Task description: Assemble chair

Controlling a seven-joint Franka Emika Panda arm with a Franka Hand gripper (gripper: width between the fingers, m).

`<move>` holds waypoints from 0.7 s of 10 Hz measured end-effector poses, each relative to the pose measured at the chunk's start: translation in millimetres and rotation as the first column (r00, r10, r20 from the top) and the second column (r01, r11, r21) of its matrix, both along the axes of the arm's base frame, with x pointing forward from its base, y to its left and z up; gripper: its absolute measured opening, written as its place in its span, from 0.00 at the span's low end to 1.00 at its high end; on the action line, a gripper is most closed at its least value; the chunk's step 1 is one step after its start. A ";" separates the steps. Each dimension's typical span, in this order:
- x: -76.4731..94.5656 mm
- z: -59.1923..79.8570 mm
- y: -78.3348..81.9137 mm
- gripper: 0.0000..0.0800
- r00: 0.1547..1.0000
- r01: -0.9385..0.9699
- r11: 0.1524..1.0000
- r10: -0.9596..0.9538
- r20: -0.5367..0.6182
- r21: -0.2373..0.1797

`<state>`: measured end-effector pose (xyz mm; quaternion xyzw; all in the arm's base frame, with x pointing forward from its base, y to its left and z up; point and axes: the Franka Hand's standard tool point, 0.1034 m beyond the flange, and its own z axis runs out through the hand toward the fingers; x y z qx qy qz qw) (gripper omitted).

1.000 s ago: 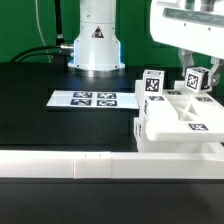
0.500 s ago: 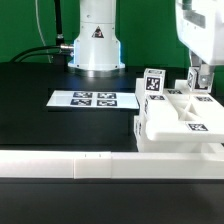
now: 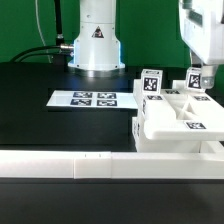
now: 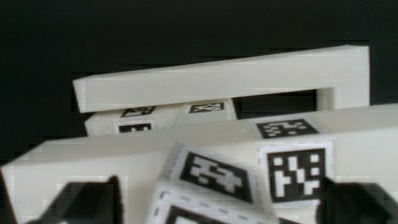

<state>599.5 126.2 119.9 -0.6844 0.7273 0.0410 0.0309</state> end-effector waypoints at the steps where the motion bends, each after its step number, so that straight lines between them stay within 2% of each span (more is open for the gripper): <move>1: 0.2 -0.5 -0.2 0.76 0.996 -0.087 0.996 0.087 0.011 0.000; 2: 0.1 -0.9 -0.3 0.80 0.990 -0.139 0.990 0.139 0.015 -0.001; 4: 0.0 -1.0 -0.4 0.81 0.964 -0.264 0.964 0.264 0.028 -0.002; 7: 0.9 -0.4 -2.5 0.81 0.801 -0.595 0.803 0.595 0.062 -0.019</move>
Offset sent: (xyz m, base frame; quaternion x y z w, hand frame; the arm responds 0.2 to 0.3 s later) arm 0.0000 0.0000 0.0000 0.0000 0.0000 -0.1296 0.9916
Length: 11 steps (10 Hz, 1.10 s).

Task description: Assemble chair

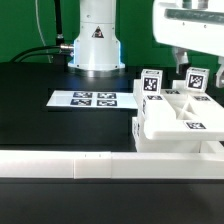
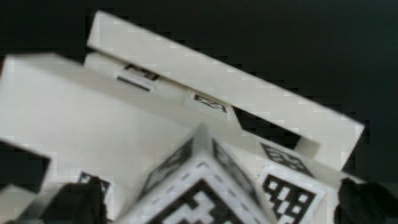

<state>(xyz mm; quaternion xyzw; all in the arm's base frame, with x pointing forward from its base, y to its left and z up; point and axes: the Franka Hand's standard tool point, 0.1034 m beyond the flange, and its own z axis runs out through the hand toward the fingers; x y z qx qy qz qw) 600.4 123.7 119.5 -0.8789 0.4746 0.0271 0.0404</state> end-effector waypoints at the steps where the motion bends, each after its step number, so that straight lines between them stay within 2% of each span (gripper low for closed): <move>1: 2.7 1.0 1.2 0.81 0.990 -0.141 0.990 0.141 0.028 -0.007; 6: 3.9 1.0 -0.4 0.81 0.904 -0.422 0.906 0.423 0.057 -0.021; 8: 2.6 0.5 2.9 0.81 0.741 -0.667 0.743 0.669 0.066 -0.053; 9: 4.4 0.2 6.2 0.81 0.688 -0.716 0.694 0.720 0.089 -0.078; 11: 4.9 2.9 2.0 0.81 0.559 -0.818 0.567 0.823 0.096 -0.095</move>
Offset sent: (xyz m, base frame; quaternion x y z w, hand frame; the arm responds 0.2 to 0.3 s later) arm 0.0000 0.0000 0.0000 0.0000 0.0000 -0.1296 0.9916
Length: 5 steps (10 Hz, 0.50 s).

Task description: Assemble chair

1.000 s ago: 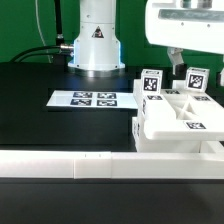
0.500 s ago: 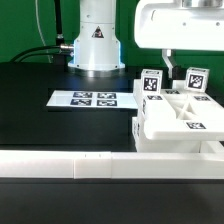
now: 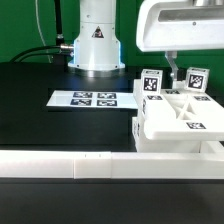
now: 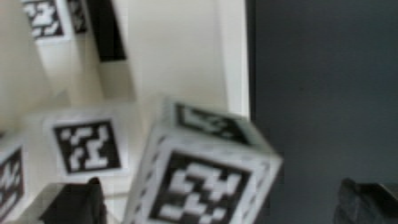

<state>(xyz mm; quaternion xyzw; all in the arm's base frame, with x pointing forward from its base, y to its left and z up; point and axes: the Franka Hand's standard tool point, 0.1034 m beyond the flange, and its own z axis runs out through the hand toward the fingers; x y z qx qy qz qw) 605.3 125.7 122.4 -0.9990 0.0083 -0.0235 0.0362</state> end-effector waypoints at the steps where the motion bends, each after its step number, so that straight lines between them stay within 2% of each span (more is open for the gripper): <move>1: -0.2 -1.0 -1.4 0.81 0.998 -0.060 0.998 0.060 0.003 -0.008; 5: -1.9 -1.5 -0.9 0.81 0.940 -0.341 0.939 0.341 0.009 -0.040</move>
Offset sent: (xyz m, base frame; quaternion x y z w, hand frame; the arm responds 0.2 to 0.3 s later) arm -0.0098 0.0158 -0.0001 0.0283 -0.0103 -0.2479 0.9683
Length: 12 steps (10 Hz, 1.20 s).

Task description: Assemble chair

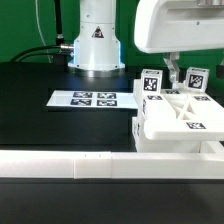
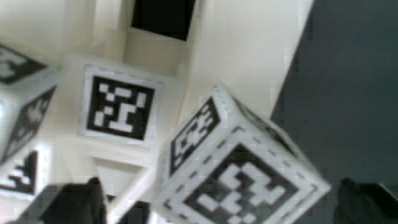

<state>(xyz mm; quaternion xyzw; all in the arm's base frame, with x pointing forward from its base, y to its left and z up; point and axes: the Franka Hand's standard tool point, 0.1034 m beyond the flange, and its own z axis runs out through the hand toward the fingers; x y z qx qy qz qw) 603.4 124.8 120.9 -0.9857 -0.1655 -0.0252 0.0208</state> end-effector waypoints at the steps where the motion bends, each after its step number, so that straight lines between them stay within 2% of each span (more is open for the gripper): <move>1: -2.1 0.1 0.4 0.81 0.996 -0.089 0.996 0.089 -0.006 -0.013; 5: -1.0 1.2 0.4 0.81 0.935 -0.355 0.933 0.356 0.002 -0.057; 7: -1.3 0.2 -0.5 0.81 0.903 -0.429 0.900 0.430 -0.002 -0.073; 9: -1.3 -0.6 -2.6 0.81 0.826 -0.562 0.821 0.563 -0.018 -0.101; 11: -1.2 -1.5 -4.3 0.81 0.808 -0.587 0.802 0.588 -0.023 -0.106; 12: -1.4 -2.3 -4.9 0.65 0.810 -0.584 0.805 0.585 -0.024 -0.106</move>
Offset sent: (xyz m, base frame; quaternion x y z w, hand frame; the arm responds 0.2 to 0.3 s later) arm -0.0055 0.0126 0.0026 0.0130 0.0070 -0.1319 0.9912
